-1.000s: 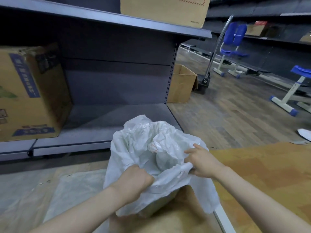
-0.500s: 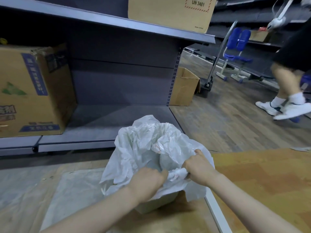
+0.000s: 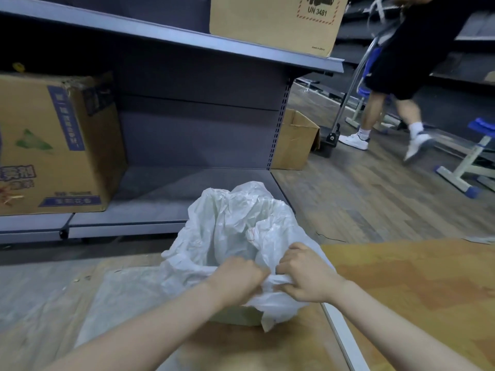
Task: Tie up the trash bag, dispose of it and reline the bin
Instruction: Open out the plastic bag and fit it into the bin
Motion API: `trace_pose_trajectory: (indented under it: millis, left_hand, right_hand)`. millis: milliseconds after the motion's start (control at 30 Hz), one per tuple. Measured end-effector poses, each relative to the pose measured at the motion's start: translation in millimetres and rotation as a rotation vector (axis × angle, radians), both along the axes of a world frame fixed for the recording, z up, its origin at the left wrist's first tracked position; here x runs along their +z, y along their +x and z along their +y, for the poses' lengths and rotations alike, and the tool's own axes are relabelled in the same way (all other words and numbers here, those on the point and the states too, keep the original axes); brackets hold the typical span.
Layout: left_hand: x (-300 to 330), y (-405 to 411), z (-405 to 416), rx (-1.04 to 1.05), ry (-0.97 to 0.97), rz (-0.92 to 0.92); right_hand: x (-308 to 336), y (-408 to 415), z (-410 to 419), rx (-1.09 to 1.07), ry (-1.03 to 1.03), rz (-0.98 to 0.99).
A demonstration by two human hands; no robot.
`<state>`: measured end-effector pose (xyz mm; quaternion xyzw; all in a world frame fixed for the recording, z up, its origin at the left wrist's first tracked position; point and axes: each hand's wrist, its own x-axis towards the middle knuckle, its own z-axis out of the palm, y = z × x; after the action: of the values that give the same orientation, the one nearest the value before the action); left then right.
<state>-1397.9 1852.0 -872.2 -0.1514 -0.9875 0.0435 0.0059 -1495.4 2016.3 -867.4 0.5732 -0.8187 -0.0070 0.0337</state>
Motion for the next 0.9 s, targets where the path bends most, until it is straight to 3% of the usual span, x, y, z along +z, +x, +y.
trace_pose_trajectory:
  millis: [133, 300, 400, 533, 600, 733, 800, 900]
  left_hand:
    - [0.2, -4.6, -17.4, 0.005, 0.172, -0.084]
    - [6.4, -15.6, -23.3, 0.006, 0.216, -0.289]
    - [7.6, -24.7, -21.4, 0.053, 0.276, -0.412]
    - [14.5, -27.3, -24.4, 0.119, 0.357, -0.537]
    - [15.2, -21.5, -21.1, 0.109, 0.321, -0.478]
    - [8.4, -9.2, 5.7, -0.045, 0.175, -0.139]
    - [5.5, -1.4, 11.8, -0.096, -0.034, -0.116]
    - [5.2, -0.5, 3.2, -0.123, -0.141, -0.070]
  right_hand:
    - [12.4, -13.8, 15.6, -0.074, -0.011, -0.112]
    - [11.7, -22.0, 15.0, -0.176, 0.184, -0.160]
    - [19.8, -25.8, -7.9, -0.168, 0.422, -0.035]
    - [24.0, -22.3, -32.1, -0.083, 0.582, 0.127]
    - [22.4, -21.0, -33.3, -0.063, 0.608, 0.176]
    - [16.8, -19.0, -32.5, -0.084, 0.618, 0.159]
    - [13.8, -16.3, -31.6, -0.113, 0.592, 0.129]
    - [15.6, -6.7, -28.2, -0.147, 0.514, 0.138]
